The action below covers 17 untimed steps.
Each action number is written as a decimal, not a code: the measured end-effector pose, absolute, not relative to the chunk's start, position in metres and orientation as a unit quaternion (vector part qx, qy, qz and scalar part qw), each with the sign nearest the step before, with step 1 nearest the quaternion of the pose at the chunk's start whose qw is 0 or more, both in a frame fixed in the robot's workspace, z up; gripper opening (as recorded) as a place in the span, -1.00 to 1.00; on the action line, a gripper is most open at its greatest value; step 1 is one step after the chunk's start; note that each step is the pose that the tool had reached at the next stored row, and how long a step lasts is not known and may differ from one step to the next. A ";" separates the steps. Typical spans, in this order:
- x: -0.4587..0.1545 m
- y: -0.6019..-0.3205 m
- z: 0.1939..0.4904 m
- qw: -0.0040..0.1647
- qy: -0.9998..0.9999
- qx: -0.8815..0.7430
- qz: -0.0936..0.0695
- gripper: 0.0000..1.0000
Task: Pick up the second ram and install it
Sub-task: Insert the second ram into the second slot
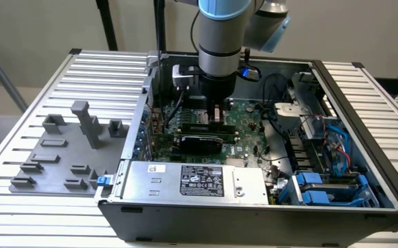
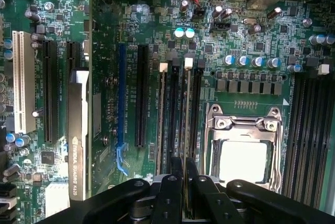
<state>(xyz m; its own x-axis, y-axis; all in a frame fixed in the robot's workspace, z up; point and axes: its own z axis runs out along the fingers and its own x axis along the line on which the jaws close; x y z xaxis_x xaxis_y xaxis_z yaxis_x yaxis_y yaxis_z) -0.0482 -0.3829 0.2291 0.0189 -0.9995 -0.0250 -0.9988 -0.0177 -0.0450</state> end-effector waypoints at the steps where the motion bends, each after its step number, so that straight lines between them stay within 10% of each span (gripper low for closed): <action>1: -0.048 -0.383 0.229 0.025 0.700 -0.713 -0.007 -0.73; 17: -0.048 -0.383 0.227 0.028 0.701 -0.713 -0.006 -0.73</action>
<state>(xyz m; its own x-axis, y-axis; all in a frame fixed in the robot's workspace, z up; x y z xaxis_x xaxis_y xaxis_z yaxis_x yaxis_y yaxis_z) -0.0483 -0.3827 0.2266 0.0182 -0.9994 -0.0301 -0.9987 -0.0167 -0.0478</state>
